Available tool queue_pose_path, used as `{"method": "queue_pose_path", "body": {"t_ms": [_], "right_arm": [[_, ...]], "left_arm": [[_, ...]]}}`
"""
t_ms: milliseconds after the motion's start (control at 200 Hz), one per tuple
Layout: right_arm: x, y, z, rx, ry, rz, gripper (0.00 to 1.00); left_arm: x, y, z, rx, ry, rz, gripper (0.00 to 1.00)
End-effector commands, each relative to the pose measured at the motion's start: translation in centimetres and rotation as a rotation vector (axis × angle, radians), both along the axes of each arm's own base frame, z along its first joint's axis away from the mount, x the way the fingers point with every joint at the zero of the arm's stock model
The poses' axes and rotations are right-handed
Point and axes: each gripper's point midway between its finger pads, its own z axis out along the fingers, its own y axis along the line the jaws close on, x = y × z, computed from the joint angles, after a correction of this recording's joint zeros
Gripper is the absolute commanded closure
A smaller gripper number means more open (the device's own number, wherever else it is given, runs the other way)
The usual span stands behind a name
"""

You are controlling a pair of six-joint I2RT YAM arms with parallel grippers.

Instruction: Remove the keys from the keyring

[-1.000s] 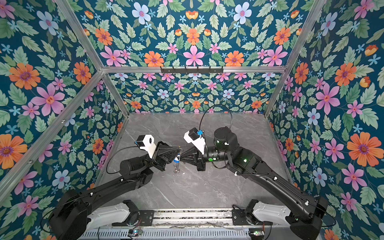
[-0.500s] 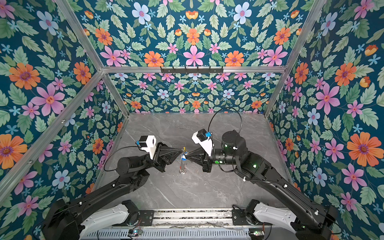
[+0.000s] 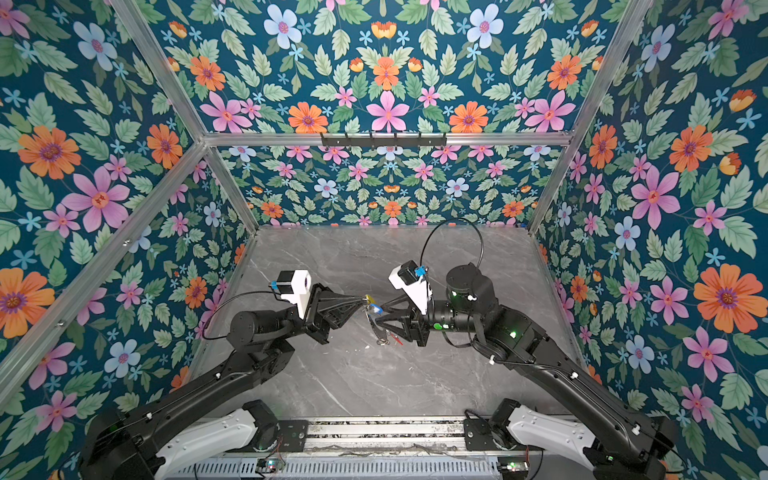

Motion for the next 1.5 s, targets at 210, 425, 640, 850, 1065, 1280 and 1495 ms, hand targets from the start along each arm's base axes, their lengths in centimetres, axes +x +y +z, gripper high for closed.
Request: {"method": "queue_pose_path", "body": {"t_ms": [210,425,640,850,1065,1280,1495], "right_arm": [[-0.4,-0.8,6.1,0.179,-0.091,0.064,0.44],[-0.9,0.4,8.1,0.280,-0.093,0.169,0.43],[-0.5,1.1,8.1,0.291,-0.067,0.198,0.50],[-0.3,1.7,7.2,0.280,-0.027,0.223,0.68],[0.0,2.0,6.4,0.270,-0.007,0.222,0.83],[0.1,2.1,6.2,0.260,0.005,0.219,1.00],[0.2,1.6,5.2,0.210,0.022,0.175,1.00]], "left_arm": [[-0.2,0.1,0.4,-0.001,-0.027,0.004,1.00],[-0.2,0.1,0.4,-0.003,-0.023,0.008,1.00],[-0.1,0.1,0.2,-0.001,-0.021,0.009,1.00],[0.0,0.0,0.1,-0.001,-0.019,0.010,1.00],[0.0,0.1,0.2,-0.002,-0.019,0.011,1.00],[0.0,-0.1,0.1,0.002,-0.016,0.008,1.00],[0.1,0.0,0.0,0.029,0.016,0.010,0.86]]}}
